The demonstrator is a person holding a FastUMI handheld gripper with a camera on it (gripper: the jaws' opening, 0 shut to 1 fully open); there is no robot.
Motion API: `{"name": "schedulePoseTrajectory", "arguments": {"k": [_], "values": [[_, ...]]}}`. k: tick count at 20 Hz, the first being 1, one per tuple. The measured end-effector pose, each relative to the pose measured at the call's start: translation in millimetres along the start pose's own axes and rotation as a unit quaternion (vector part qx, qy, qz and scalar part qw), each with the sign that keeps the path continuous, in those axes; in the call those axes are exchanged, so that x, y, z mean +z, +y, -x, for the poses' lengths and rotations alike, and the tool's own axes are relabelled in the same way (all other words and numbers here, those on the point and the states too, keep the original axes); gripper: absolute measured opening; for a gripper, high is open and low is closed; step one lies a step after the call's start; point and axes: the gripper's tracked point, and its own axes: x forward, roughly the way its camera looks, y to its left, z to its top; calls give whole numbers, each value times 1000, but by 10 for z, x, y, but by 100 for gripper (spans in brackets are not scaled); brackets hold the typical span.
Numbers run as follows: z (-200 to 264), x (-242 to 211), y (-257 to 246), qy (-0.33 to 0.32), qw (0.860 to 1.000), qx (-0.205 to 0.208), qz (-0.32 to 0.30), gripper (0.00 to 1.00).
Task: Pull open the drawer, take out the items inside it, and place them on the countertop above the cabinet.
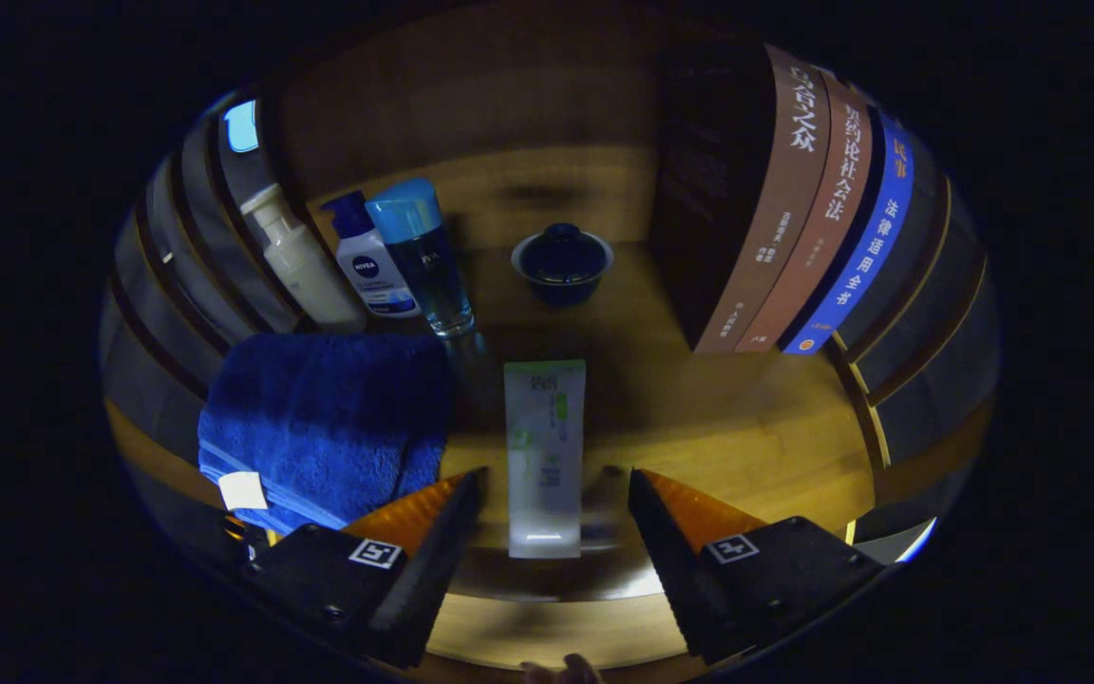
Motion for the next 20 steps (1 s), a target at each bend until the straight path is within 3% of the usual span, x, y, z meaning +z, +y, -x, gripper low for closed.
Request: {"name": "schedulePoseTrajectory", "arguments": {"k": [7, 13, 20], "values": [[691, -57, 100, -104, 994, 16, 15, 100], [1743, -277, 141, -259, 965, 27, 28, 100], [2290, -984, 81, -339, 939, 53, -8, 100]]}}
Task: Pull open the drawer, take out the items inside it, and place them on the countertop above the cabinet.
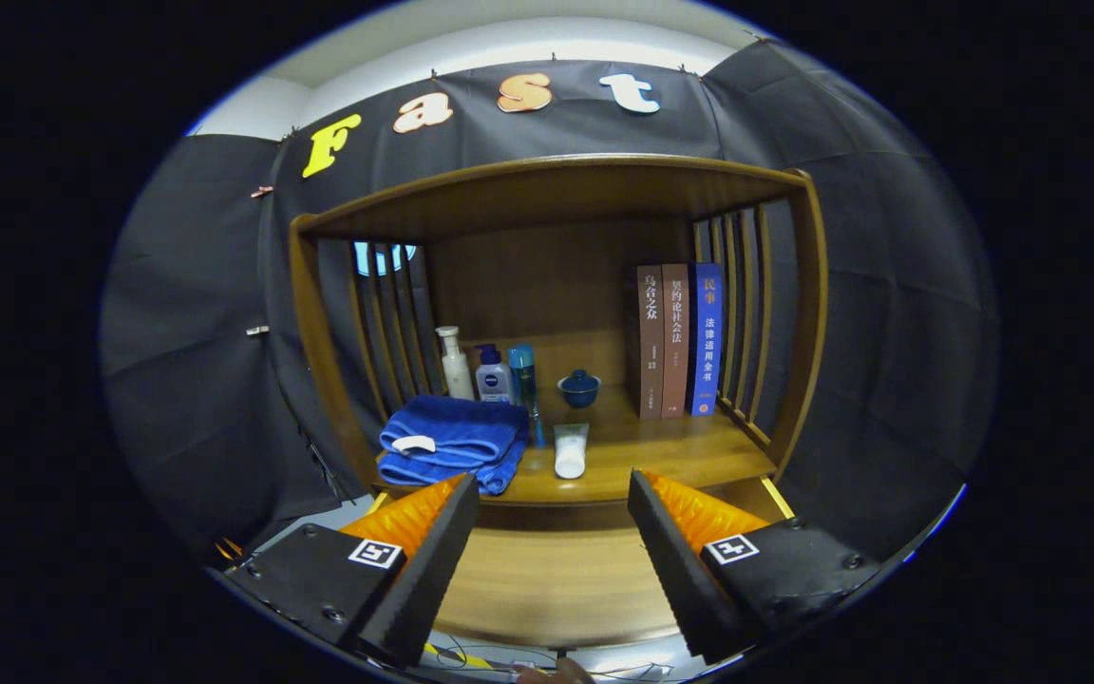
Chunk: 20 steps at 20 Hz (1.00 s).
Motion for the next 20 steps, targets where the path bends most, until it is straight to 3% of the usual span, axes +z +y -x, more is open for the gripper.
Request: {"name": "schedulePoseTrajectory", "arguments": {"k": [6, 13, 20], "values": [[430, -912, -55, -4, 1000, -6, -12, 100], [353, -1955, -45, 59, 998, -14, -8, 100], [253, -2139, -124, 78, 996, -34, -8, 100]]}}
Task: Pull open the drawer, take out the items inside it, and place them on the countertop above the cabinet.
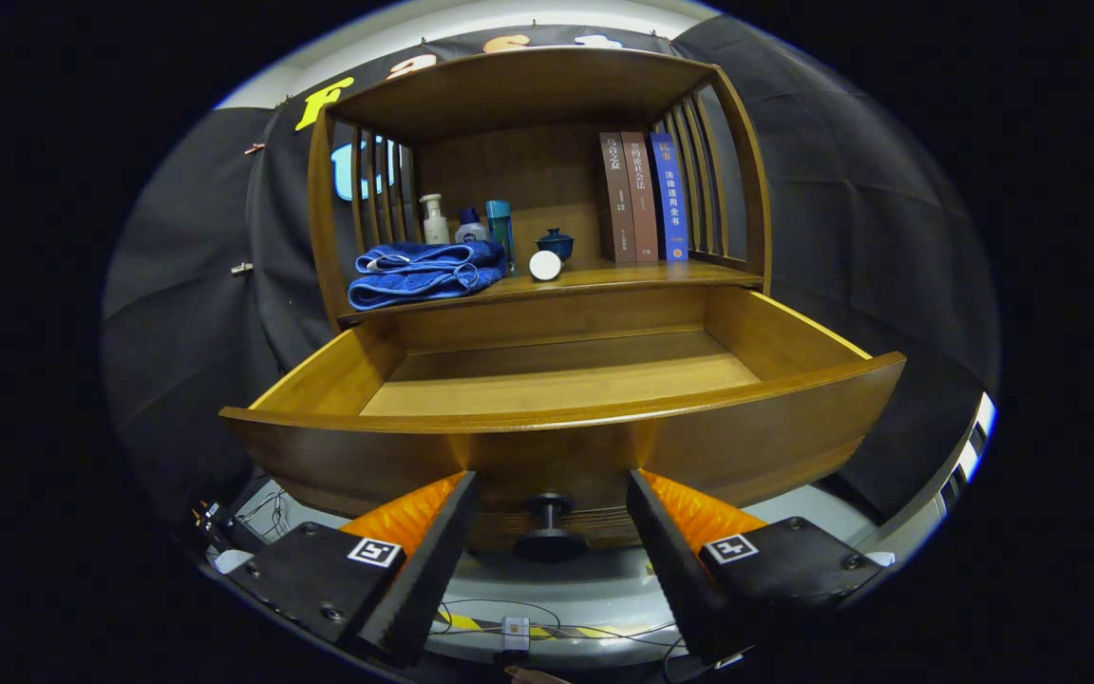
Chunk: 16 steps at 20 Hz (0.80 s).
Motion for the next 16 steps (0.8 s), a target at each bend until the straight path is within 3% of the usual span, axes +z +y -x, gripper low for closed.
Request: {"name": "schedulePoseTrajectory", "arguments": {"k": [5, 16], "values": [[-111, 74, 29, -6, 1000, 0, -7, 100], [-1015, 462, 91, -26, 1000, -2, -6, 100]]}}
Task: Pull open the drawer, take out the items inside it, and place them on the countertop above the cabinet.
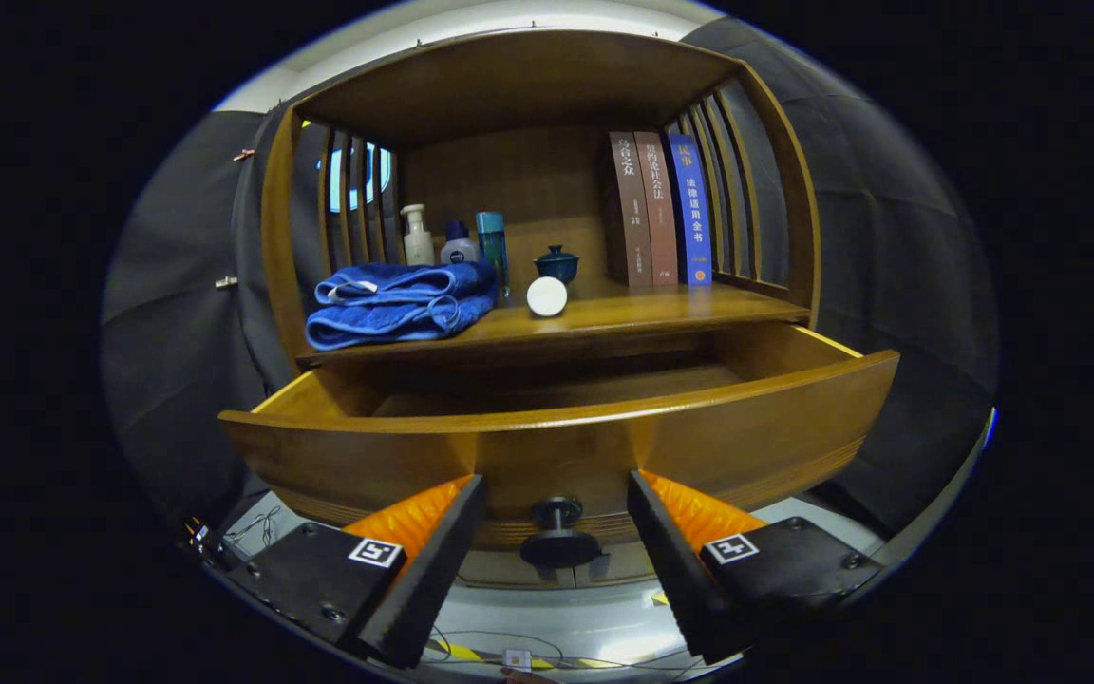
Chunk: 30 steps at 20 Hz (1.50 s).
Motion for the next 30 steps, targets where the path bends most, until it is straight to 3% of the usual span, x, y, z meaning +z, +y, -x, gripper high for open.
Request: {"name": "schedulePoseTrajectory", "arguments": {"k": [15, 24, 30], "values": [[-833, 227, 14, -15, 1000, -10, 7, 100], [-785, 254, 60, -14, 1000, -6, 9, 99], [-514, 615, 132, -43, 999, 3, 19, 100]]}}
